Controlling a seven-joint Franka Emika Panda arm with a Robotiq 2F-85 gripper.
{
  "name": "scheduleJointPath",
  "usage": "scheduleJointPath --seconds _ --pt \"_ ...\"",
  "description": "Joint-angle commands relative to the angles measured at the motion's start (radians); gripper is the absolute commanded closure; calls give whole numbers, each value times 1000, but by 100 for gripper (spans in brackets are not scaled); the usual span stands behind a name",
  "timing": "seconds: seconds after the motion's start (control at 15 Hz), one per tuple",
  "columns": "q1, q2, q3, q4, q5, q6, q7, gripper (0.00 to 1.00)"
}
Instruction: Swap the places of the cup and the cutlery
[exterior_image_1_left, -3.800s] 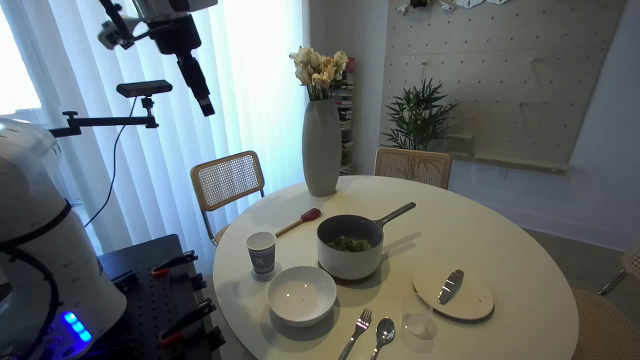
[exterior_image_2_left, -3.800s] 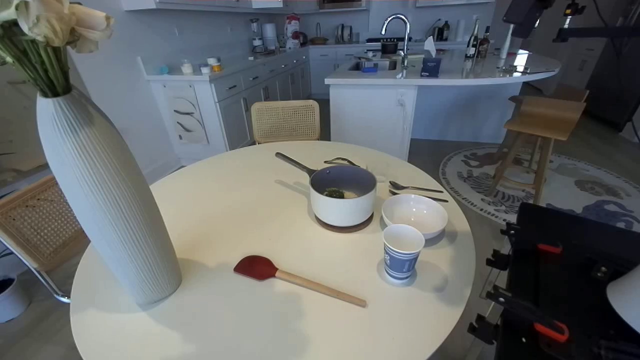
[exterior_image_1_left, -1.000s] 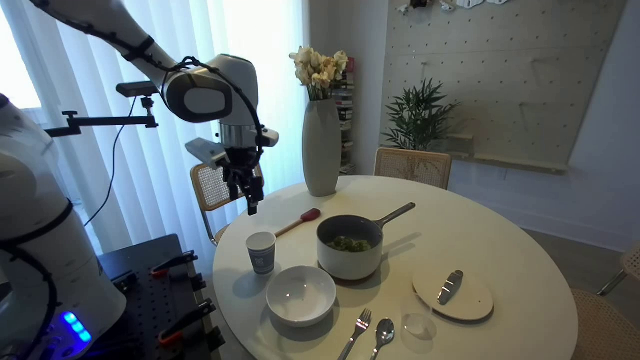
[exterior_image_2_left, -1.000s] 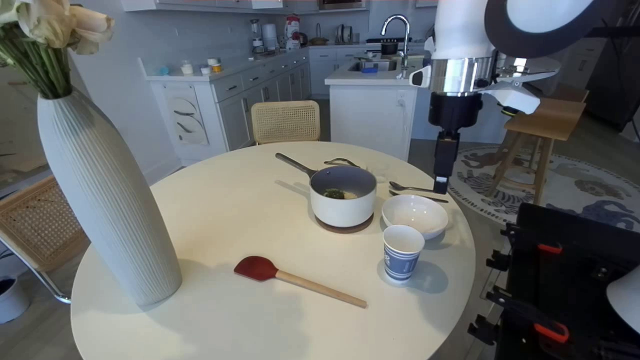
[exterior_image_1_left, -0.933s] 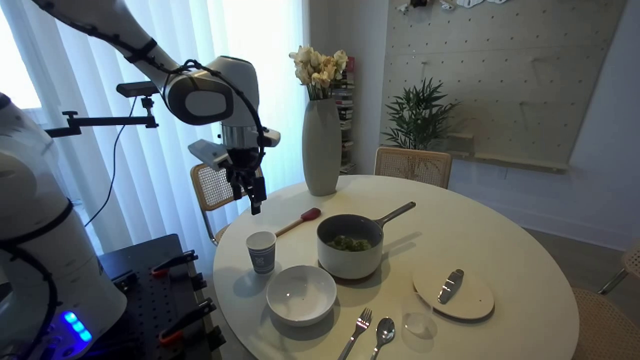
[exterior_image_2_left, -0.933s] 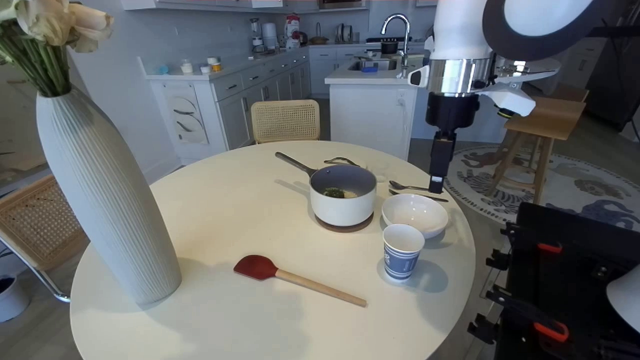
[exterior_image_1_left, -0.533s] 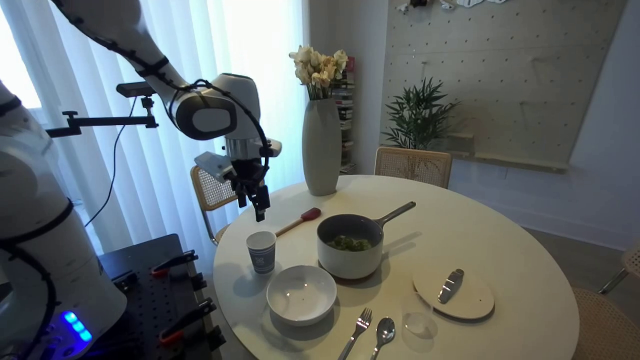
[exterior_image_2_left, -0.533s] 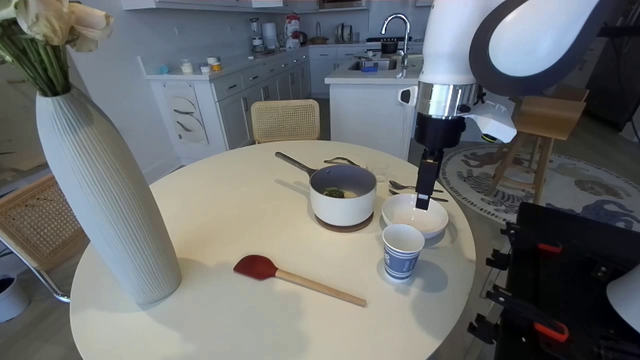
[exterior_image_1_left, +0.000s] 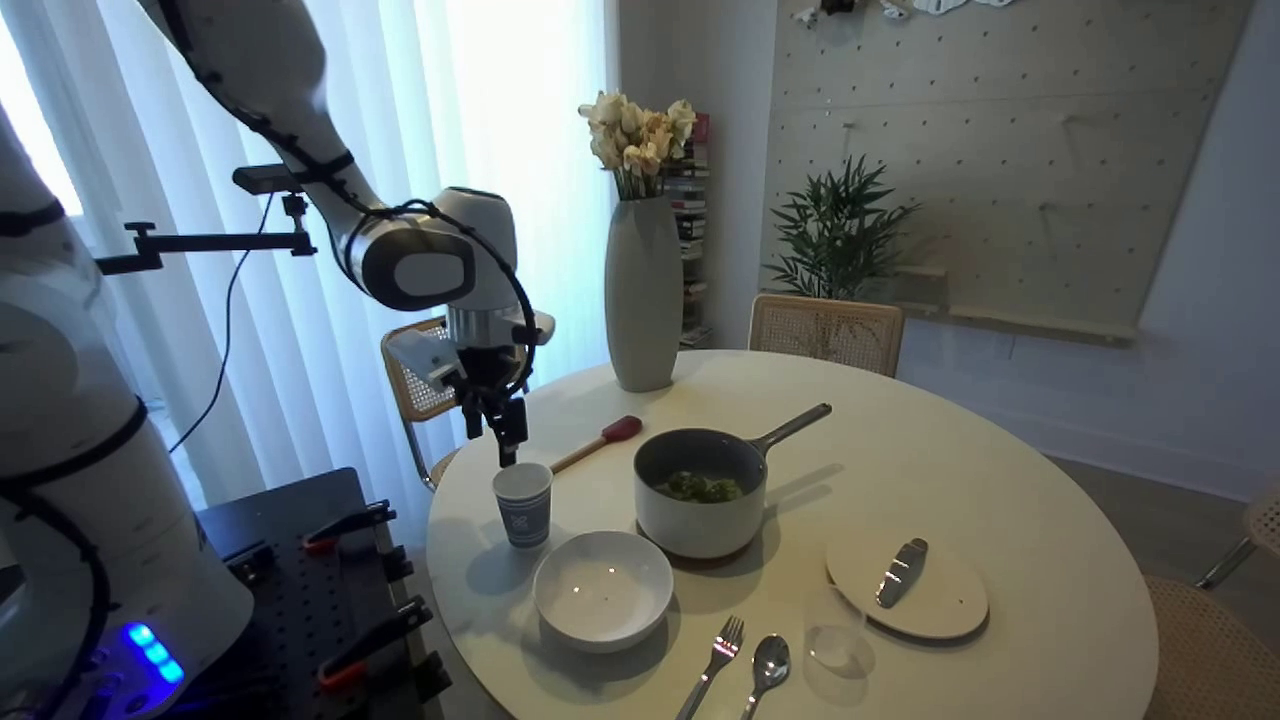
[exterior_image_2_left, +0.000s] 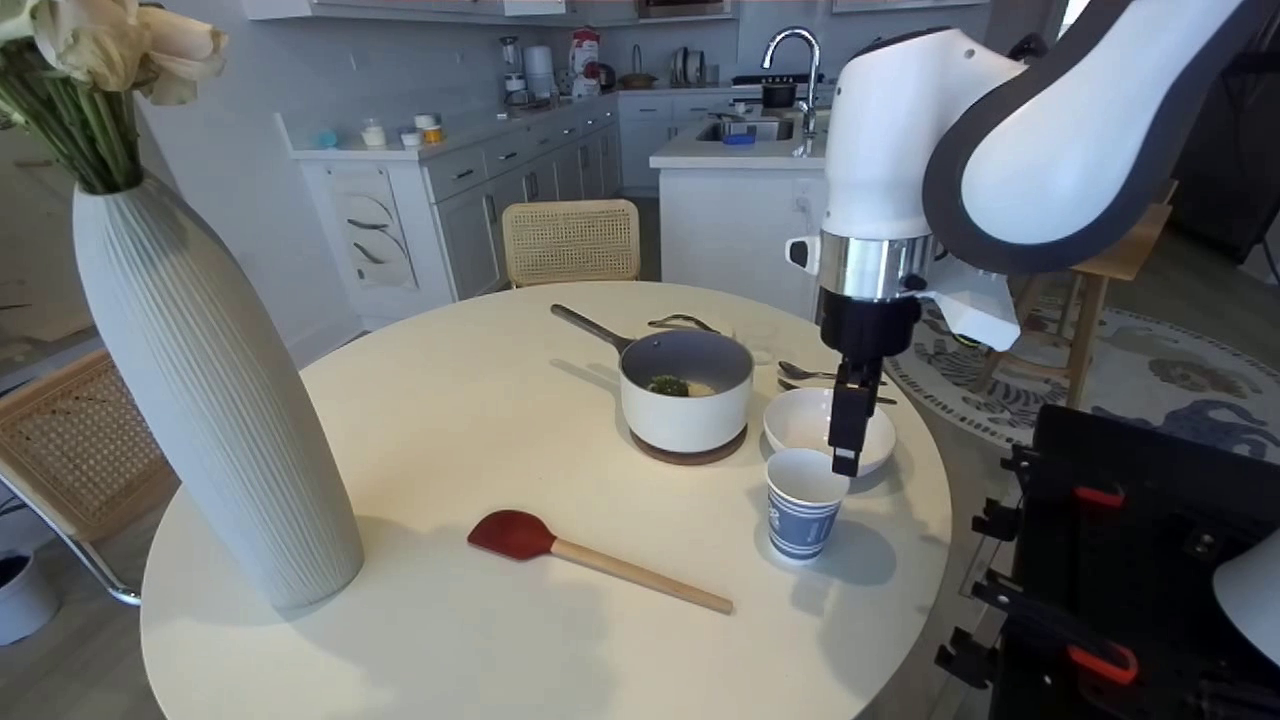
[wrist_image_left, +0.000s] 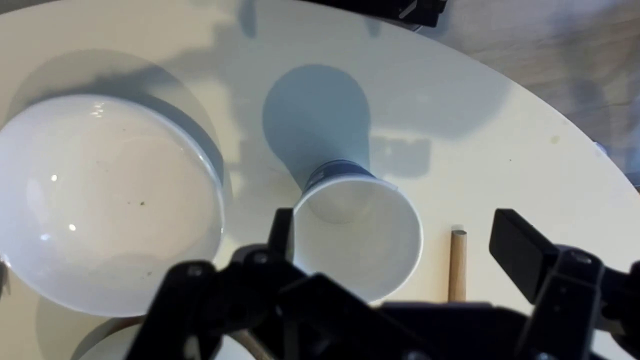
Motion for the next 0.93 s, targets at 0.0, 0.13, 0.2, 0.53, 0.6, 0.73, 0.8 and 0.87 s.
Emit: scheduleJointPath --seconds 0.0,0.13,0.2,0.53,0.6,0.73,0.8,0.87 --pt "-2 53 13 1 -10 42 45 0" --pt "-2 77 14 2 -11 55 48 0" --pt "-1 87 16 2 -4 65 44 0" --pt "9 136 36 4 0 145 51 0" --pt "13 146 43 4 0 157 57 0" --pt "21 166 56 5 -1 180 72 0" --pt "27 176 62 5 -6 191 86 0" --pt "31 186 66 5 -13 205 96 0"
